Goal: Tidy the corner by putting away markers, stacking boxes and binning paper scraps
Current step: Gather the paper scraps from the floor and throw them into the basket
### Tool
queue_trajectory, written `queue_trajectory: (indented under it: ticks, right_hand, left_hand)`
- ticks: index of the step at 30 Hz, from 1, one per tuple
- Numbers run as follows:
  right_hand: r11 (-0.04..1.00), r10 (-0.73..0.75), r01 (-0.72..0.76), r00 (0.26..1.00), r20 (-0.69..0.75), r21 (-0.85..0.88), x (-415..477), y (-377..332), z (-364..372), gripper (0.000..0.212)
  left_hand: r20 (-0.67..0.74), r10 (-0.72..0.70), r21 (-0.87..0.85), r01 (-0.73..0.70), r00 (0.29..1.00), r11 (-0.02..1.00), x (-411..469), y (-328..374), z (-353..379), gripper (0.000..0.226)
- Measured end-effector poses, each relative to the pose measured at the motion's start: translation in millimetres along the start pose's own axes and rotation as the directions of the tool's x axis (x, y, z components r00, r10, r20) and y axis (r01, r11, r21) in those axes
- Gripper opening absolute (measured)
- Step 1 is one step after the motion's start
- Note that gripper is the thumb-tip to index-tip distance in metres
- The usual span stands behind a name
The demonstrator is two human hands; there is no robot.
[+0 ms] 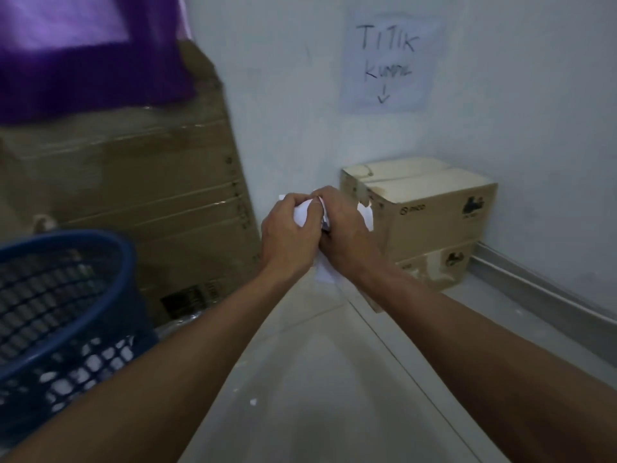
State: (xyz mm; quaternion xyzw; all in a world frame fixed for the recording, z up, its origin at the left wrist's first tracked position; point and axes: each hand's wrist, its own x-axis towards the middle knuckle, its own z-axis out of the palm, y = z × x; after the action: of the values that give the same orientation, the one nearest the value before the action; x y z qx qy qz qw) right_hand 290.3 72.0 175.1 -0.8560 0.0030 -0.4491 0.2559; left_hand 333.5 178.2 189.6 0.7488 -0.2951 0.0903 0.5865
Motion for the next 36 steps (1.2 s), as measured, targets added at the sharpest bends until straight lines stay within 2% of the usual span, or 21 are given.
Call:
queue_trajectory:
  ticks: [4,8,10,13,17,20,22,24,27,29,30,32,33,36]
  right_hand:
    - [0.998,-0.043,0.043,0.999,-0.004,0.045,33,-43,37,0.017]
    - [0.982,-0.105,0.088,0.989,0.102,0.165,59,-97,90,0.014]
    - [0.970,-0.194,0.181,0.979,0.065,0.163,67,-127,111,0.016]
    - [0.926,-0.297,0.276,0.954,0.044,0.258,77,-172,148,0.014]
    - [0.883,-0.318,0.234,0.936,0.153,0.408,81,-215,192,0.020]
    - [0.847,-0.359,0.243,0.918,0.171,0.472,76,-242,213,0.018]
    - [0.843,-0.352,0.196,0.905,0.239,0.500,73,-253,228,0.020]
    - [0.871,-0.337,0.137,0.865,0.370,0.472,68,-258,241,0.032]
    - [0.942,-0.288,0.108,0.749,0.597,0.319,62,-256,246,0.074]
    - [0.970,-0.233,0.116,0.675,0.700,0.212,61,-250,242,0.100]
    - [0.976,-0.216,0.124,0.658,0.722,0.179,62,-246,240,0.105]
    - [0.980,-0.198,0.125,0.675,0.711,0.155,62,-238,238,0.097]
    - [0.980,-0.197,0.115,0.701,0.686,0.165,61,-233,237,0.085]
    - [0.968,-0.199,0.064,0.784,0.588,0.243,60,-220,233,0.028]
  left_hand:
    - [-0.094,-0.013,0.008,0.014,0.996,1.000,14,7,-58,0.022]
    - [-0.203,-0.014,0.060,0.026,0.979,0.998,24,-3,-132,0.030]
    - [-0.235,-0.019,0.092,0.042,0.972,0.995,25,-9,-169,0.027]
    - [-0.274,-0.027,0.149,0.070,0.961,0.986,23,-22,-230,0.026]
    - [-0.337,-0.041,0.200,0.114,0.941,0.973,17,-35,-291,0.027]
    - [-0.387,-0.060,0.219,0.155,0.920,0.963,9,-44,-316,0.026]
    - [-0.414,-0.093,0.210,0.195,0.906,0.958,3,-53,-329,0.029]
    - [-0.415,-0.140,0.236,0.255,0.899,0.938,-3,-66,-340,0.034]
    - [-0.413,-0.208,0.277,0.340,0.887,0.899,-9,-84,-352,0.048]
    - [-0.451,-0.262,0.292,0.418,0.853,0.860,-13,-92,-355,0.044]
    - [-0.469,-0.274,0.290,0.439,0.840,0.851,-15,-95,-355,0.039]
    - [-0.485,-0.271,0.291,0.446,0.831,0.847,-18,-100,-353,0.027]
    - [-0.488,-0.262,0.296,0.440,0.833,0.848,-18,-102,-350,0.022]
    - [-0.466,-0.245,0.310,0.416,0.850,0.855,-18,-101,-341,0.017]
